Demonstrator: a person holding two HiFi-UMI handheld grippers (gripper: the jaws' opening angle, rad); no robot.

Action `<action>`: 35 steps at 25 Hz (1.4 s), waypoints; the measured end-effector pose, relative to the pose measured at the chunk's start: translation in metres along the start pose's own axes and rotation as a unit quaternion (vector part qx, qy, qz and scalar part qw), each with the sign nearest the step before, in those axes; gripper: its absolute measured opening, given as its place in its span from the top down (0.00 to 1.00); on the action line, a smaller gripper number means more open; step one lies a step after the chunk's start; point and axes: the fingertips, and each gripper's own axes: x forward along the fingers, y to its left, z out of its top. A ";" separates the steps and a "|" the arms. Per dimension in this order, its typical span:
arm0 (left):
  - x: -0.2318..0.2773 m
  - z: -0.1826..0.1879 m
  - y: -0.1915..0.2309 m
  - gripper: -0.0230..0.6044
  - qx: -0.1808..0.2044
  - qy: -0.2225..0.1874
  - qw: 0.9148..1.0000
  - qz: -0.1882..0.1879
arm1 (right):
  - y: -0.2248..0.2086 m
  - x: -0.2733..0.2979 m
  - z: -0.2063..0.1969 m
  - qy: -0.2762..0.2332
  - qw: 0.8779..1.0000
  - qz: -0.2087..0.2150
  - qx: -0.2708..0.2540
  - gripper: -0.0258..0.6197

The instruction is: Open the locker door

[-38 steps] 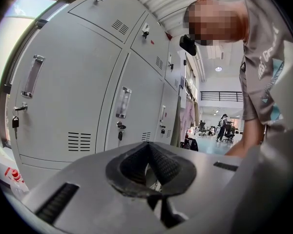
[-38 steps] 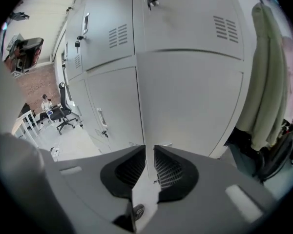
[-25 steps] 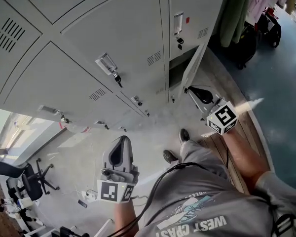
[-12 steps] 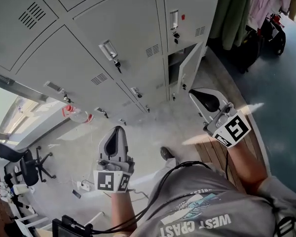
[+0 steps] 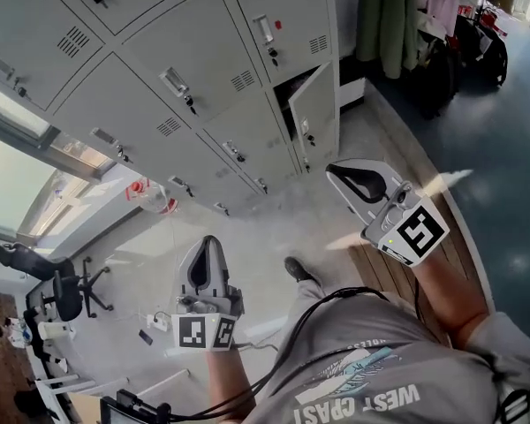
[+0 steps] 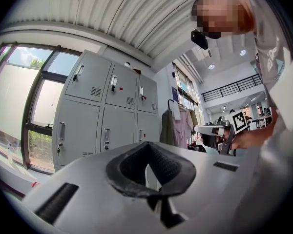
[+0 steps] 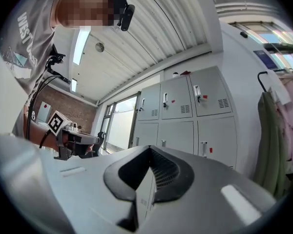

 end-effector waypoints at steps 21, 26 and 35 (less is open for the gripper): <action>-0.280 0.027 -0.084 0.95 -0.026 -0.019 0.998 0.050 | 0.212 -0.160 0.052 0.065 0.998 0.012 -0.017 0.97; -0.361 0.029 -0.105 0.95 -0.037 -0.022 0.998 0.049 | 0.294 -0.198 0.075 0.056 0.998 0.023 -0.011 0.97; -0.430 0.057 -0.179 0.95 -0.001 -0.032 0.999 0.023 | 0.349 -0.282 0.131 0.013 1.000 0.019 0.000 0.97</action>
